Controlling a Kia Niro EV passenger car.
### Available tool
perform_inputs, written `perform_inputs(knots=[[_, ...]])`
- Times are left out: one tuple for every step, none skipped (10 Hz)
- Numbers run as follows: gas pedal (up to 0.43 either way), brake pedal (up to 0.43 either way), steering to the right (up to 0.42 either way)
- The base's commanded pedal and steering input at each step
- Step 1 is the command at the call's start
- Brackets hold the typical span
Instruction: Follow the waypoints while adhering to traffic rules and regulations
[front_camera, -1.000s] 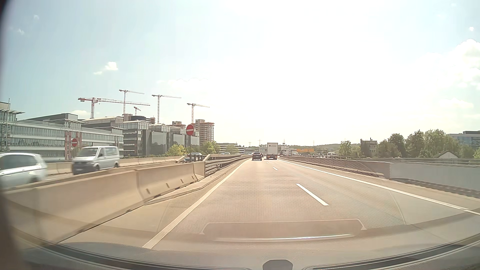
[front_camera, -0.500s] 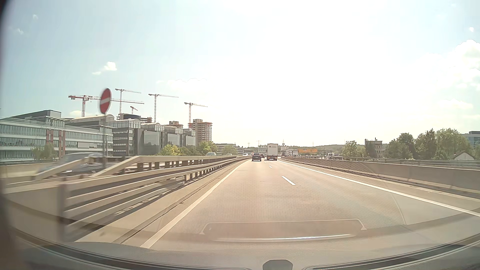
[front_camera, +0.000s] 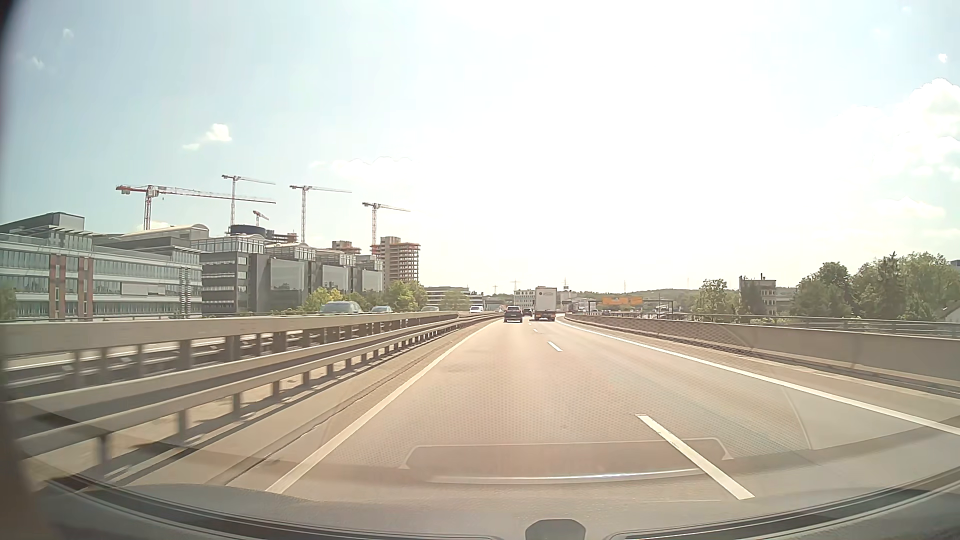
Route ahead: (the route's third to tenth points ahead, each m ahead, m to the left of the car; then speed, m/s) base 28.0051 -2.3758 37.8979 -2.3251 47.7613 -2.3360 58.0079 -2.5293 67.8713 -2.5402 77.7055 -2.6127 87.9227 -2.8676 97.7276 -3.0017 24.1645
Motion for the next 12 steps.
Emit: perform_inputs(knots=[[0.209, 0.030, 0.003], [0.209, 0.030, 0.003], [0.209, 0.030, 0.004], [0.209, 0.030, 0.004], [0.209, 0.024, 0.005], [0.209, 0.030, 0.005], [0.209, 0.030, 0.006], [0.197, 0.030, 0.006], [0.197, 0.030, 0.007], [0.197, 0.030, 0.009], [0.197, 0.030, 0.009], [0.197, 0.030, 0.009]])
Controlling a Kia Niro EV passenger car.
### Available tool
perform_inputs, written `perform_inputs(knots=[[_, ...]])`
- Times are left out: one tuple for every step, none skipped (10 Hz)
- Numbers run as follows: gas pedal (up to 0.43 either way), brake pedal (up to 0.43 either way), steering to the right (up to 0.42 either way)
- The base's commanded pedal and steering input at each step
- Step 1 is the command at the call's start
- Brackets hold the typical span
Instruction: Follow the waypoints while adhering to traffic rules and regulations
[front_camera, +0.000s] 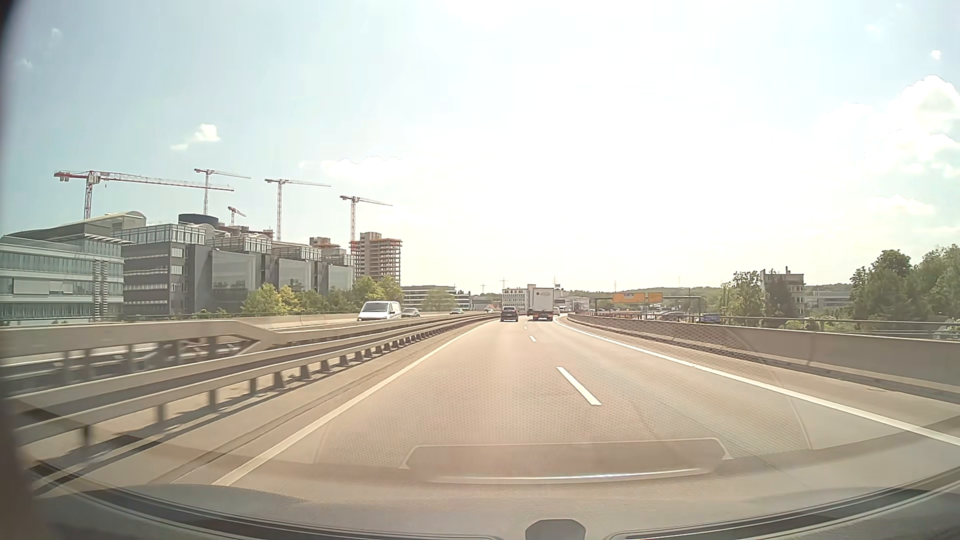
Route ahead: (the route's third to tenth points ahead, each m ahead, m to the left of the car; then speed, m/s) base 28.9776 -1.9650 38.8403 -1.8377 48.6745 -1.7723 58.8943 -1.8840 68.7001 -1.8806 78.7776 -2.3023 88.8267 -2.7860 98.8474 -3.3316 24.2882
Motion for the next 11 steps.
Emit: perform_inputs(knots=[[0.197, 0.030, 0.009], [0.197, 0.030, 0.009], [0.197, 0.030, 0.009], [0.197, 0.030, 0.009], [0.197, 0.030, 0.009], [0.197, 0.030, 0.009], [0.197, 0.030, 0.009], [0.197, 0.030, 0.009], [0.197, 0.030, 0.009], [0.197, 0.030, 0.008], [0.197, 0.030, 0.009]])
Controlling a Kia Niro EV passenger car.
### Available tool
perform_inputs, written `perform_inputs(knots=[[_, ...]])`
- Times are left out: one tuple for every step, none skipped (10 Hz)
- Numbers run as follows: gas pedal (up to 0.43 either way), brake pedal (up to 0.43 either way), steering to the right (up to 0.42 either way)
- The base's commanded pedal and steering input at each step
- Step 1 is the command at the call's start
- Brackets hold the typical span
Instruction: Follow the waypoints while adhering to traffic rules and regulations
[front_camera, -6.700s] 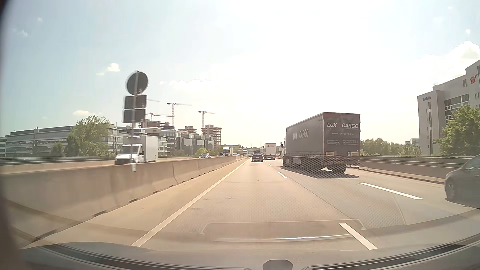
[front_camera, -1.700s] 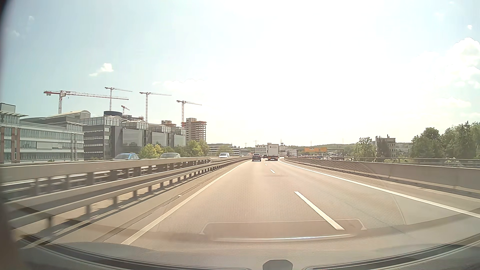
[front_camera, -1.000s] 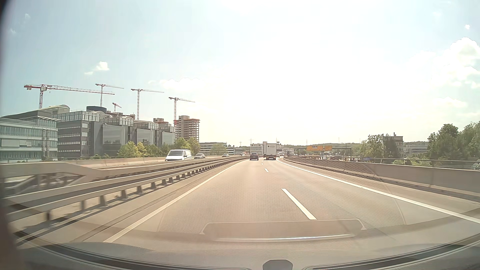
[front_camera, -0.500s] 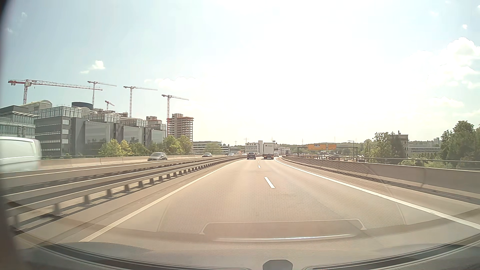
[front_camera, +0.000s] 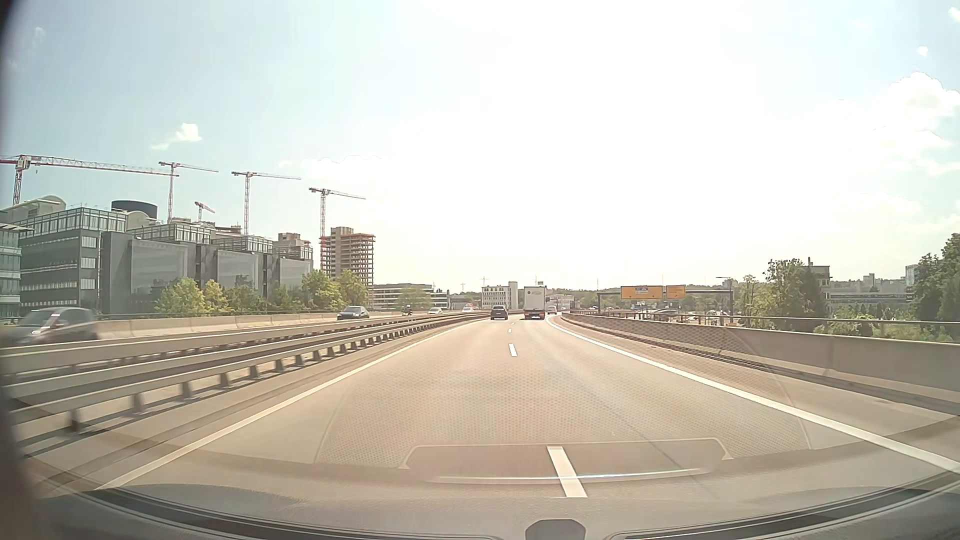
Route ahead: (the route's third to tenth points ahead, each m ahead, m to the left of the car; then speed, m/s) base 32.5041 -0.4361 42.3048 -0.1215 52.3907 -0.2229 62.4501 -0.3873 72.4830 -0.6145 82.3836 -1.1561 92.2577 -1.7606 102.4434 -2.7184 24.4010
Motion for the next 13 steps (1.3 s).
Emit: perform_inputs(knots=[[0.197, 0.030, 0.008], [0.197, 0.030, 0.008], [0.197, 0.030, 0.008], [0.197, 0.030, 0.008], [0.197, 0.030, 0.008], [0.197, 0.030, 0.007], [0.197, 0.030, 0.007], [0.197, 0.030, 0.007], [0.197, 0.030, 0.007], [0.197, 0.030, 0.007], [0.197, 0.030, 0.007], [0.197, 0.030, 0.007], [0.197, 0.030, 0.006]])
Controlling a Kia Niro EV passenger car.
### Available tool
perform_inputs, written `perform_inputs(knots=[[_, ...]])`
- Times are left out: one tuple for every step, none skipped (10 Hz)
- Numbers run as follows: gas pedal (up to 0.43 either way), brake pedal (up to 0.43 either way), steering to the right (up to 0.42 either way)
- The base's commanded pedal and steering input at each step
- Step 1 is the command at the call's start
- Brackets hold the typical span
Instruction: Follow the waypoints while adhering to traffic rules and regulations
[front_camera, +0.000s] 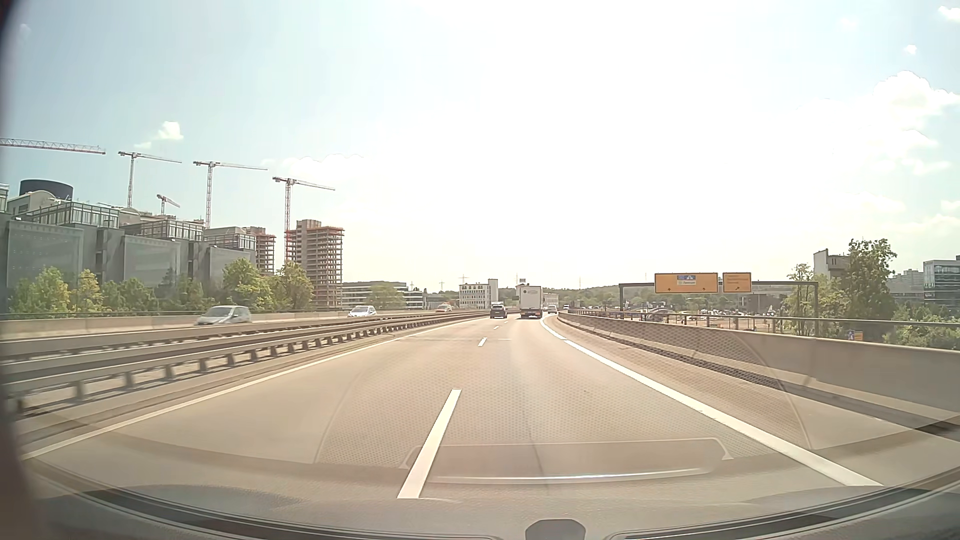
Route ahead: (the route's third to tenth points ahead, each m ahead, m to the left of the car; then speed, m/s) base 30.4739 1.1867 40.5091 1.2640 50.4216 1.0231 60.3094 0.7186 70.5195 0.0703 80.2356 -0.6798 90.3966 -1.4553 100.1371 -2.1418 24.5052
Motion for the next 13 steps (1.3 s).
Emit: perform_inputs(knots=[[0.197, 0.030, 0.006], [0.197, 0.030, 0.005], [0.197, 0.030, 0.005], [0.197, 0.030, 0.005], [0.197, 0.030, 0.004], [0.197, 0.030, 0.005], [0.189, 0.030, 0.005], [0.189, 0.030, 0.004], [0.177, 0.030, 0.004], [0.157, 0.030, 0.004], [0.157, 0.030, 0.005], [0.150, 0.030, 0.005], [0.150, 0.030, 0.005]])
